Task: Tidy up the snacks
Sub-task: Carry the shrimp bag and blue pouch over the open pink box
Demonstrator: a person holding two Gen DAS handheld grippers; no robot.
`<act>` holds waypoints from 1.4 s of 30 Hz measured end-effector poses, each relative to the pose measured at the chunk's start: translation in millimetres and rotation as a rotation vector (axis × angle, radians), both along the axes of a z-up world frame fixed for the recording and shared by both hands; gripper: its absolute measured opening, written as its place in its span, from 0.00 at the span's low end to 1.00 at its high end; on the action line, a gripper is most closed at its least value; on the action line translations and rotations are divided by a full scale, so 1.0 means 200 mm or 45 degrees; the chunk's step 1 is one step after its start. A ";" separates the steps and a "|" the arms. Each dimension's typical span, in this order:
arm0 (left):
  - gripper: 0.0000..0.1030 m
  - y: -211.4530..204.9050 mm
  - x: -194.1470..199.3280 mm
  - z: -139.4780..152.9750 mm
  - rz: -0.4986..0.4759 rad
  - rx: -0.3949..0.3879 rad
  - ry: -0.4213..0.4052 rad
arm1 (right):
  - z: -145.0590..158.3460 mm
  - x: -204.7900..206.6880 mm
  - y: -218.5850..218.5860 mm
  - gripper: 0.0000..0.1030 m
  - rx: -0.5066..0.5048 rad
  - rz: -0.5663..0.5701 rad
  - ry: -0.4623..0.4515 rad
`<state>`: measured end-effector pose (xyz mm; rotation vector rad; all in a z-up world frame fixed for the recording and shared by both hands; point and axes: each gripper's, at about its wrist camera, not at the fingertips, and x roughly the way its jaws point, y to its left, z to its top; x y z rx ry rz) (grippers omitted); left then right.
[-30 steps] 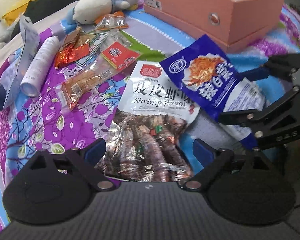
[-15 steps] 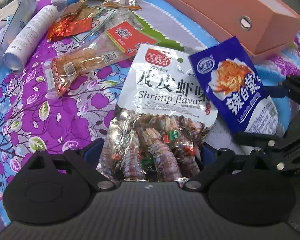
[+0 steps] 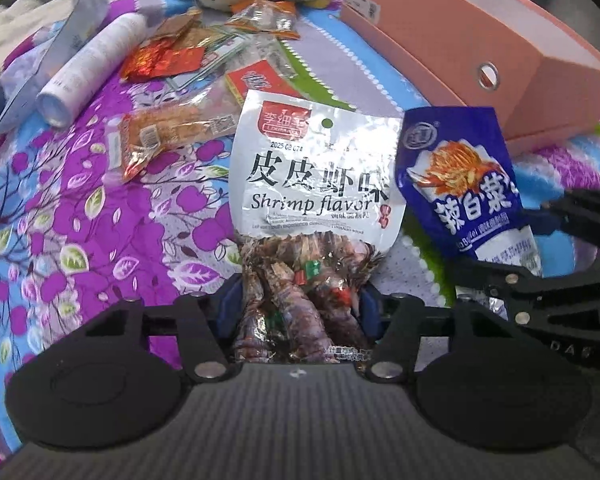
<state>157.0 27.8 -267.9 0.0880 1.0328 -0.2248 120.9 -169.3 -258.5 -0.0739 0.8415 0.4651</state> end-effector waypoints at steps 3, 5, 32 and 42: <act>0.57 0.02 -0.01 0.02 0.086 -0.065 0.017 | 0.03 -0.01 0.00 0.50 -0.009 -0.017 -0.009; 0.57 0.04 -0.02 0.04 0.128 -0.112 0.027 | 0.06 -0.02 -0.01 0.49 -0.001 -0.029 -0.012; 0.57 -0.08 -0.28 0.69 0.333 -0.367 -0.210 | 0.63 -0.23 -0.22 0.41 0.071 -0.232 -0.213; 0.57 -0.32 -0.18 0.77 0.201 -0.420 -0.216 | 0.72 -0.26 -0.43 0.41 0.052 -0.374 -0.256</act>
